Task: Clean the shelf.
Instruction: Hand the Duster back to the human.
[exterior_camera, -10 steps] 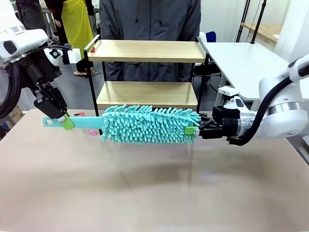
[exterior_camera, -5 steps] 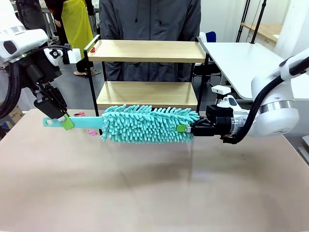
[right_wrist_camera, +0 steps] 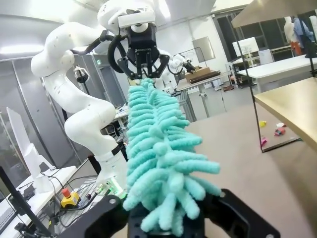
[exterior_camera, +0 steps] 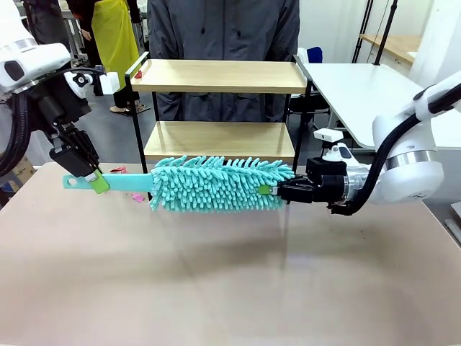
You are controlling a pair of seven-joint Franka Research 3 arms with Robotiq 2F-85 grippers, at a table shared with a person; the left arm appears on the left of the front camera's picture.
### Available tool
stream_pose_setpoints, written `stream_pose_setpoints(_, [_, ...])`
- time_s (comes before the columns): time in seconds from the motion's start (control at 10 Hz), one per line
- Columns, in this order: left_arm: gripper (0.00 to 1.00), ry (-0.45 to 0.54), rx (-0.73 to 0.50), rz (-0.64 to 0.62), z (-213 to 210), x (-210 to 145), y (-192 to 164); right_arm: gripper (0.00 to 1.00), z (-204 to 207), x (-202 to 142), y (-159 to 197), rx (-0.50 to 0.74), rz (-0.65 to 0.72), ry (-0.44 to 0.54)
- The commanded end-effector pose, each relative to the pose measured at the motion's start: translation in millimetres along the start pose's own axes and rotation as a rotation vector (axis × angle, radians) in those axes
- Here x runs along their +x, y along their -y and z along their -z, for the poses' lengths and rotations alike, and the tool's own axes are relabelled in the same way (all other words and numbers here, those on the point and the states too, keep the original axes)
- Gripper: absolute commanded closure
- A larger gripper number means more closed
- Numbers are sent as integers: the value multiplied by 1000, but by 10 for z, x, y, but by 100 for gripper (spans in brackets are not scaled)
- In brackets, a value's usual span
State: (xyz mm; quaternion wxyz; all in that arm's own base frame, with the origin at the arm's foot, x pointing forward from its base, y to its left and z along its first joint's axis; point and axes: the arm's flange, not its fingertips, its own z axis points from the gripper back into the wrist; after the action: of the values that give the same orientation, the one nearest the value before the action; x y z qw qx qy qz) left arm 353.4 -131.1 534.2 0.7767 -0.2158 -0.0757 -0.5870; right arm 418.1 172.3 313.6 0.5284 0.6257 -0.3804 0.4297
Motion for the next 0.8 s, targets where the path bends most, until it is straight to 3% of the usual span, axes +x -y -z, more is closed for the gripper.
stream_pose_setpoints(0.0, [87, -1, -5, 8, -31, 8, 22, 100, 12, 57, 55, 54, 30, -31])
stream_pose_setpoints(0.5, [87, -4, -4, 0, 4, -4, 4, 100, -66, 141, 46, 106, 49, 44])
stream_pose_setpoints(0.6, [29, 25, 1, 36, -14, -42, 16, 100, -8, 32, -6, 92, 6, -10])
stream_pose_setpoints(0.7, [29, 81, -15, 47, -74, -76, 38, 100, -8, 32, -6, 92, 6, -10])
